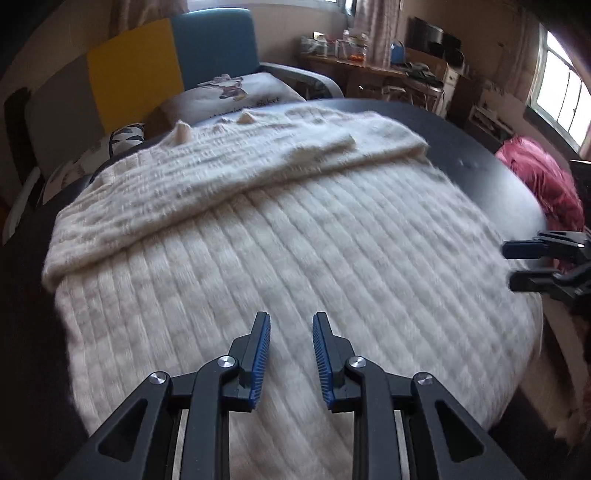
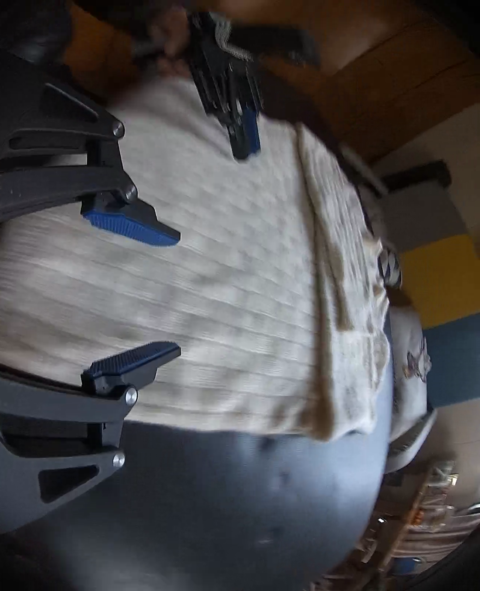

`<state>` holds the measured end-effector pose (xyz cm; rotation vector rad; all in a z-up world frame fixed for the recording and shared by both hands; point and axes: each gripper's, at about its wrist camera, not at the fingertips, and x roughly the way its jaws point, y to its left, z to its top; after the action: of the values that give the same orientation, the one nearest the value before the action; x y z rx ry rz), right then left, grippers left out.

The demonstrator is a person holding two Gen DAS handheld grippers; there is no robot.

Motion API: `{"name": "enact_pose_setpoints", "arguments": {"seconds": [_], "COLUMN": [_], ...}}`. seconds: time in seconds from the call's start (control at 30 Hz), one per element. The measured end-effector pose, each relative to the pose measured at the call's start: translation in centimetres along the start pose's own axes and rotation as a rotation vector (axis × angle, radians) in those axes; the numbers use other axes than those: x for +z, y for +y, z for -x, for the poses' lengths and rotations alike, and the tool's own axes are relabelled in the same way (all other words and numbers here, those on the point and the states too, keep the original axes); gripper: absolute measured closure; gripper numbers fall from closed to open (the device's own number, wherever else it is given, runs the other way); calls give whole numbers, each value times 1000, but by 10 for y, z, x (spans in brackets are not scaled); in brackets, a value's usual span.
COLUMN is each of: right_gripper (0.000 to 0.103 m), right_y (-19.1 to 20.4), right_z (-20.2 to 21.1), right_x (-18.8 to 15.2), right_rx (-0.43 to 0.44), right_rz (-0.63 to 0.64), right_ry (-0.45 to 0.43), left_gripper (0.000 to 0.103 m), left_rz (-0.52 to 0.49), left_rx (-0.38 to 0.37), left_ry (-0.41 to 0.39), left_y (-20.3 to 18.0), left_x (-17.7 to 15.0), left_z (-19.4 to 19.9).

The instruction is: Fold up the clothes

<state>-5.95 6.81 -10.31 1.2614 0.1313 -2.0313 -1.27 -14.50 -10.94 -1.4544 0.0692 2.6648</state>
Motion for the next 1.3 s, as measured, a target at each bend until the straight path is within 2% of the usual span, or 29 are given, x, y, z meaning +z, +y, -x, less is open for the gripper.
{"name": "enact_pose_setpoints", "arguments": {"seconds": [0.1,0.23,0.3,0.37,0.47,0.53,0.67,0.77,0.9,1.0,1.07,1.2,1.3], "right_gripper": [40,40,29,18,5,0,0,0,0,0,0,0,0], "right_y": [1,-4,-9,-6,8,21,32,31,35,26,26,9,-34], "right_z": [1,1,0,-3,-9,-15,-22,-14,-7,-34,-32,-7,-9], "right_x": [-30,-40,-39,-40,-46,-50,-52,-41,-26,-21,-12,30,63], "right_rx": [-12,8,57,71,47,6,-64,-40,-2,-42,-11,138,243], "right_rz": [31,10,-17,-9,61,129,191,138,113,95,110,46,-142], "right_ry": [33,8,6,8,5,13,52,46,-8,105,112,-58,-208], "left_gripper": [79,79,80,79,80,80,80,80,80,81,81,80,80], "left_rz": [-10,9,11,59,230,253,299,333,378,350,330,292,303], "left_rx": [19,36,42,-4,-51,-52,-53,-54,-55,-105,-138,-205,-320], "left_ry": [-2,-12,-7,-10,-35,-43,-60,-73,-89,-93,-95,-99,-89], "left_y": [-4,-6,-8,2,38,48,67,82,102,98,95,89,76], "left_x": [-14,-17,-17,-23,-45,-55,-76,-91,-112,-85,-66,-29,20], "left_z": [1,2,6,14,33,40,55,65,80,68,60,45,7]}}
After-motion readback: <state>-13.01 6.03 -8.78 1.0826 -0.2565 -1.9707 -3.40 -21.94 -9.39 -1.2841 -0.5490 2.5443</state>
